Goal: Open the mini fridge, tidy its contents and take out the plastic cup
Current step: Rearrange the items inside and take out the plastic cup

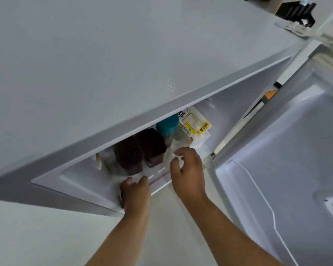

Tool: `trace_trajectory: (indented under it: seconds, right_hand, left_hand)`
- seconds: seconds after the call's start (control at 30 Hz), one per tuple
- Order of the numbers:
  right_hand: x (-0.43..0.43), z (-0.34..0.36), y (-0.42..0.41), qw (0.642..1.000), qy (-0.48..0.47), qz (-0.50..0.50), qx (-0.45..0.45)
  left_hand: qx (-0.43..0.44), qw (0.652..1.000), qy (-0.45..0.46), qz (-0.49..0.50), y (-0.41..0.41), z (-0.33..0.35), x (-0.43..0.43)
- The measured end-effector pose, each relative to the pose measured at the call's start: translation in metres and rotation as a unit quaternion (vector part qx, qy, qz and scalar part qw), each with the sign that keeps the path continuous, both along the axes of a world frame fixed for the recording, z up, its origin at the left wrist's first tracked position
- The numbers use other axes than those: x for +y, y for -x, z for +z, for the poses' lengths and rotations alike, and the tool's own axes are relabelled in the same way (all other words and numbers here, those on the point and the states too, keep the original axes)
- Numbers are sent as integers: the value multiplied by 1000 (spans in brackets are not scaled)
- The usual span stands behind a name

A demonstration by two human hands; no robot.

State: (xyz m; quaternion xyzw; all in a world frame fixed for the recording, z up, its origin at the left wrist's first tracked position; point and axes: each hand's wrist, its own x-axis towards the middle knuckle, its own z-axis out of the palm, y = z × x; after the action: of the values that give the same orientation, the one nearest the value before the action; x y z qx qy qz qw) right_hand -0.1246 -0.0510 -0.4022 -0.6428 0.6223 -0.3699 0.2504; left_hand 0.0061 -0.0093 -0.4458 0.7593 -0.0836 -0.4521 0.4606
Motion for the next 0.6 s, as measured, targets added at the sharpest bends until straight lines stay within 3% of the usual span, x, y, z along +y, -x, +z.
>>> trace_trajectory:
  seconds: [0.1, 0.23, 0.33, 0.4, 0.5, 0.6]
  right_hand:
    - [-6, -11, 34, 990, -66, -106, -66]
    - [-24, -9, 44, 995, 1, 7, 102]
    - [-47, -4, 33, 958, -5, 116, 263]
    - [-58, -2, 27, 932, -50, 157, 322]
    - [-63, 4, 32, 928, -78, 170, 323]
    - [-44, 13, 48, 943, -22, 129, 306]
  left_hand:
    - [-1, 990, -7, -143, 6, 6, -2]
    - [-96, 959, 31, -263, 23, 6, -18]
    - [-241, 900, 51, -360, 29, 6, -24]
    - [-310, 859, 63, -402, 31, 9, -25]
    - [-385, 806, 64, -445, 30, 12, -30]
    - [-441, 751, 66, -487, 32, 12, -37]
